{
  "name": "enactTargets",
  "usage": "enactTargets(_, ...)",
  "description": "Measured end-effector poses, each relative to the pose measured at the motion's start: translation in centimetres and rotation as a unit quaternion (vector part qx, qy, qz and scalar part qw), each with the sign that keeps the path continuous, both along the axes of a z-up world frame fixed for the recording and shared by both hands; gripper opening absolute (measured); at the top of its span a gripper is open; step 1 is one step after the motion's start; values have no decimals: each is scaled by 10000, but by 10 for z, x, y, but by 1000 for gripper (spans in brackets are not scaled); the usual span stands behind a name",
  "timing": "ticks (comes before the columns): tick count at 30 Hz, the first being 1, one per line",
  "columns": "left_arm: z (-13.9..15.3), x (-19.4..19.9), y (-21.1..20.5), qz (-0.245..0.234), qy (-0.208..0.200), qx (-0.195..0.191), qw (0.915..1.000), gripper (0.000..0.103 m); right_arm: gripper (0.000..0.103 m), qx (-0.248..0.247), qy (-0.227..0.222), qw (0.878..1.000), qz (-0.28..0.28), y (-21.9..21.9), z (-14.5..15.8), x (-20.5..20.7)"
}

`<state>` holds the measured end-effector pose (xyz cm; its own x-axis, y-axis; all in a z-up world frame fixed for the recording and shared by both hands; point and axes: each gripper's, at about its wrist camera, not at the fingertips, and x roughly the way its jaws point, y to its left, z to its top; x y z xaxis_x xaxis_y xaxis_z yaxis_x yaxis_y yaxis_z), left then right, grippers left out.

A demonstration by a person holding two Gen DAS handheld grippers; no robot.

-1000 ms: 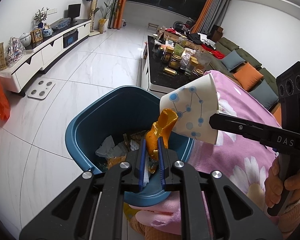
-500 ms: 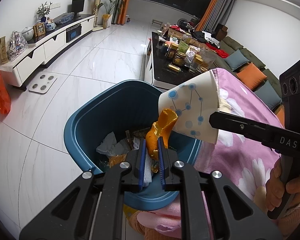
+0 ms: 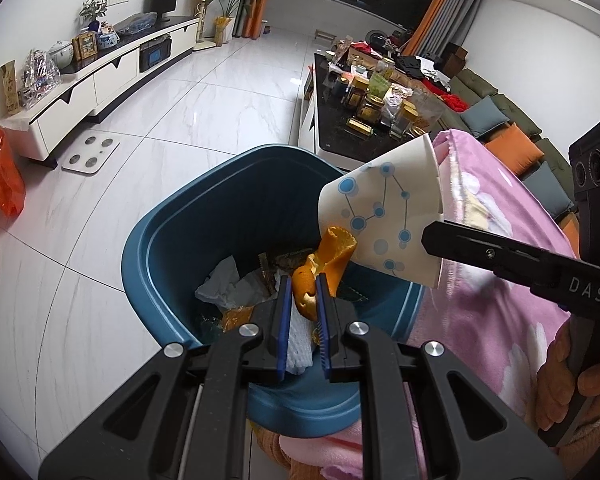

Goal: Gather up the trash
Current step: 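Open both grippers to drop the peel and cup into the teal bin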

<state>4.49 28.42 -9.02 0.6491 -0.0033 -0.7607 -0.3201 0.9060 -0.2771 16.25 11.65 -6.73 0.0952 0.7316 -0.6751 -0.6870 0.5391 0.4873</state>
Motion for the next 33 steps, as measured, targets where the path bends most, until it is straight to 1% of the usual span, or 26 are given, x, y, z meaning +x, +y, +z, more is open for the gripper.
enactTargets(4,-6,7,0,16,64,-7,10000,13,3,-65,-10,10000,12,7,-1,1)
enactTargets(5,-7,9,0,22,80,-8,10000,13,4,-85,-3,10000,23,10,-1,2)
enactTargets(7,-8,12,1,27,110,-24,9999,16,6,-130,20,9999,51,13,-3,3)
enactTargets(11,-13,17,4,70,165,-67,9998,18,6,-205,36,9998,68,19,-5,4)
enactTargets(12,-13,18,5,91,173,-71,9998,21,6,-210,40,9997,80,19,-6,4)
enactTargets(15,-12,17,5,131,136,-36,9998,36,6,-190,38,9998,78,16,-6,4)
enactTargets(17,-11,14,5,133,89,10,9999,38,7,-160,53,9998,69,13,-6,4)
enactTargets(19,-7,8,4,131,11,66,9999,43,9,-129,41,9999,64,9,-5,3)
enactTargets(23,4,-6,-1,103,-206,212,9995,52,21,-50,-93,9999,8,-8,1,-2)
enactTargets(25,12,-14,-4,88,-353,276,9990,59,24,23,-169,9998,-57,-20,6,-6)
enactTargets(26,17,-19,-6,81,-429,311,9986,62,28,65,-220,9997,-88,-26,9,-8)
enactTargets(27,21,-23,-8,77,-506,342,9981,68,31,105,-274,9995,-118,-32,11,-10)
enactTargets(28,27,-30,-12,69,-621,389,9973,76,37,143,-348,9992,-154,-39,15,-13)
enactTargets(29,31,-34,-14,73,-691,426,9967,79,41,178,-422,9988,-181,-47,17,-16)
enactTargets(31,39,-44,-23,46,-856,527,9949,94,44,235,-543,9980,-226,-59,22,-22)
enactTargets(33,45,-51,-32,10,-947,625,9935,97,52,314,-750,9961,-330,-76,30,-32)
